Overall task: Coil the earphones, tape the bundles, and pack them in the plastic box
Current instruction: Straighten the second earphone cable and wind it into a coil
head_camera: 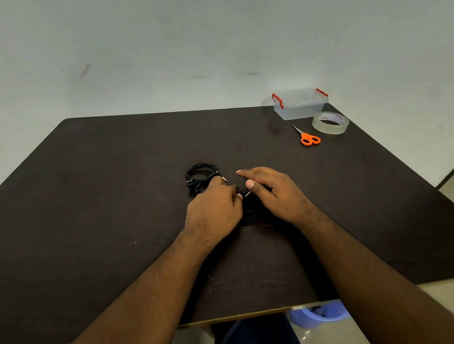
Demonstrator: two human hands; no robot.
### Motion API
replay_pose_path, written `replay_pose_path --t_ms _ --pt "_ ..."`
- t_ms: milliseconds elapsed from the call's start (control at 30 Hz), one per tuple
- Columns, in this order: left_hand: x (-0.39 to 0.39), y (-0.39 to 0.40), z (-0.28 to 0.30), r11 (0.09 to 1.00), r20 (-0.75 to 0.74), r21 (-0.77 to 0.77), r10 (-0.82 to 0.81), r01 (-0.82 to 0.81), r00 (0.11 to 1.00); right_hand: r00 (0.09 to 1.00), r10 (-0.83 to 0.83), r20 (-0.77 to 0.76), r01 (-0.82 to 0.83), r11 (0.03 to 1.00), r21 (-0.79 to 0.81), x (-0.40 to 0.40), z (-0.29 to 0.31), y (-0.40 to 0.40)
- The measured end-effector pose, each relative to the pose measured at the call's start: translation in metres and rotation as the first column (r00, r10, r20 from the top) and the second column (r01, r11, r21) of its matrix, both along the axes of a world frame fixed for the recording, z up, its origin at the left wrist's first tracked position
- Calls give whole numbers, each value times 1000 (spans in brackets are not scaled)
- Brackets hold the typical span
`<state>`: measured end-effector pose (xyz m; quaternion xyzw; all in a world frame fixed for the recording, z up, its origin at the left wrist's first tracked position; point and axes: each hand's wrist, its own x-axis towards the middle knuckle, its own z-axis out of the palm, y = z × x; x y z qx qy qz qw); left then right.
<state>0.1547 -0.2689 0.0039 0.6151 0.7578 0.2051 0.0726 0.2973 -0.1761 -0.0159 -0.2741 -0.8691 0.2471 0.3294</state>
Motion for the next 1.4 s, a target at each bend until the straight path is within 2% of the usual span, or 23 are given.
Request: replay_pose_path --t_ms 400,633,967,1167,1267,1400 --pt "-3 1 -2 993 96 113 6 -17 995 1000 -20 24 20 1000 -20 1 4 -2" --pt "-2 0 1 985 90 168 21 -36 996 999 -25 27 25 1000 -18 1 6 -3" --pt "-4 -1 11 953 4 280 115 -112 993 998 -41 41 42 999 -17 1 7 -4" --pt "-2 19 26 938 -109 346 57 -16 992 995 -103 -17 103 994 -24 6 16 4" --pt "3 39 35 951 -173 306 12 42 985 988 -157 13 156 987 25 14 26 19" --pt "18 76 42 964 -163 240 -79 117 983 971 -227 68 225 973 44 33 42 44"
